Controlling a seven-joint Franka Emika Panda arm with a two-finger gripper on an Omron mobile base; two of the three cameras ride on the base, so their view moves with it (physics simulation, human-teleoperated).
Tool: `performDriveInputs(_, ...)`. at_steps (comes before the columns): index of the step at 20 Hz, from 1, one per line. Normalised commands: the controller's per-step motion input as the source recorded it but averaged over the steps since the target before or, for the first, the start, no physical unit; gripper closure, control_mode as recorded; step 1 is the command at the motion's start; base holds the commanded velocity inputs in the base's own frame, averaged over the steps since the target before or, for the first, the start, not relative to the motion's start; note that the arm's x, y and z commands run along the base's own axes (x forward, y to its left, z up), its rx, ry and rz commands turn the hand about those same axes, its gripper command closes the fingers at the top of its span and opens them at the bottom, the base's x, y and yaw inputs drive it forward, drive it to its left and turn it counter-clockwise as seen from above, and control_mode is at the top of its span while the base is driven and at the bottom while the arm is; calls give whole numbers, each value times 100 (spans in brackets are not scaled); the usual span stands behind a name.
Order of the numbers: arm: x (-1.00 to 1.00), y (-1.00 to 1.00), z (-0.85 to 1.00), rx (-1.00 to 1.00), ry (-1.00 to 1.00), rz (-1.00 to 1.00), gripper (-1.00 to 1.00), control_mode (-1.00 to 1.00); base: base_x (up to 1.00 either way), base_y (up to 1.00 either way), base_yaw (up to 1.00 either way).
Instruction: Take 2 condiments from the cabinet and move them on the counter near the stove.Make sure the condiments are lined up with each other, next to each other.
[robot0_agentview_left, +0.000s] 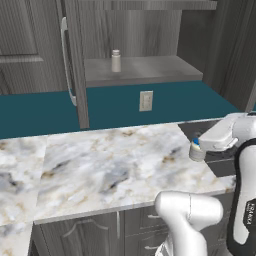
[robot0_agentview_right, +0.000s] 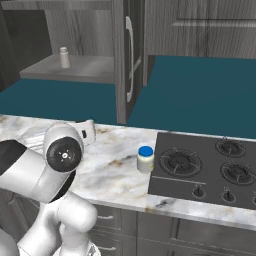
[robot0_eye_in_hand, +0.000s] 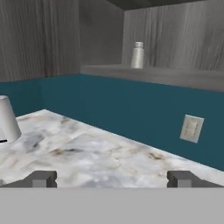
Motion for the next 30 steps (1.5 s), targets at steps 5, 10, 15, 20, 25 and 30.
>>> performDriveInputs(5, 48, 50, 12, 0, 12, -3, -100, -100, 0, 0, 0)
performDriveInputs(10, 38, 36, 21, 0, 8, -1, -100, -100, 0, 0, 0)
performDriveInputs(15, 18, 33, 37, 0, 0, 0, -100, -100, 0, 0, 0)
performDriveInputs(20, 8, 23, 47, 0, 0, 0, -100, -100, 0, 0, 0)
performDriveInputs(25, 10, 9, 35, 0, 1, -1, -100, -100, 0, 0, 0)
performDriveInputs(30, 24, 19, 15, 0, 3, -3, -100, -100, 0, 0, 0)
